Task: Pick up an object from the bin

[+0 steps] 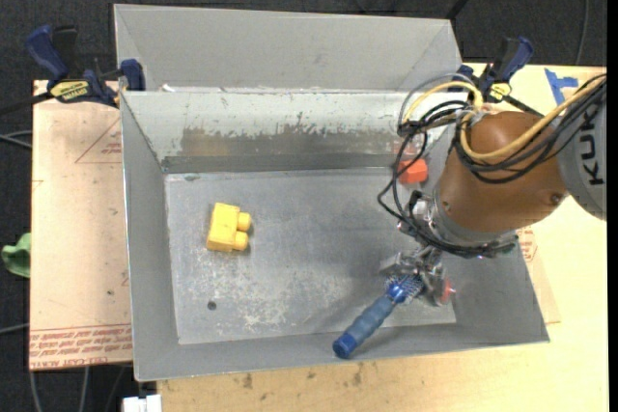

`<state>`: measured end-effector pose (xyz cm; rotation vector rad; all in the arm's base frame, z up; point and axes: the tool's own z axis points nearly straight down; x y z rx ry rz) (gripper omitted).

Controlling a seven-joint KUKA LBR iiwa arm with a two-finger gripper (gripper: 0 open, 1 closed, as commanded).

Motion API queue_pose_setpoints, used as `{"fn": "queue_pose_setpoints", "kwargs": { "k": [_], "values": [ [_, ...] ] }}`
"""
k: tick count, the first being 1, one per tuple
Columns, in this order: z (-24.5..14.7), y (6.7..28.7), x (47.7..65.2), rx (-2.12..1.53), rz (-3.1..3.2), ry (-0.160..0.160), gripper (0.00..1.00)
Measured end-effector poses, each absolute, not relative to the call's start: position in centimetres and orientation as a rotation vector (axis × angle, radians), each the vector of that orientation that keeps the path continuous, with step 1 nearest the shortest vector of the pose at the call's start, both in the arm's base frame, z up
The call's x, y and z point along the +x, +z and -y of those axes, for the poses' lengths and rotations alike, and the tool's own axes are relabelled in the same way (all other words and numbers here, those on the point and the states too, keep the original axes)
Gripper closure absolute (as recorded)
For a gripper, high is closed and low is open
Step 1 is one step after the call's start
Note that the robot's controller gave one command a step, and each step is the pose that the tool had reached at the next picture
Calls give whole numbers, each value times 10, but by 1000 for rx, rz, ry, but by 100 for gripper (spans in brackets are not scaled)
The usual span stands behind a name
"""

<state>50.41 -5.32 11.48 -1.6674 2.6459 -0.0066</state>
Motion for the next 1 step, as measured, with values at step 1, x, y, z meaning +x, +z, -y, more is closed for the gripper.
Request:
{"fn": "queue_pose_setpoints", "kwargs": {
  "k": [1],
  "values": [
    [55,260,506,-1739,-2605,-8,100]
  ]
}}
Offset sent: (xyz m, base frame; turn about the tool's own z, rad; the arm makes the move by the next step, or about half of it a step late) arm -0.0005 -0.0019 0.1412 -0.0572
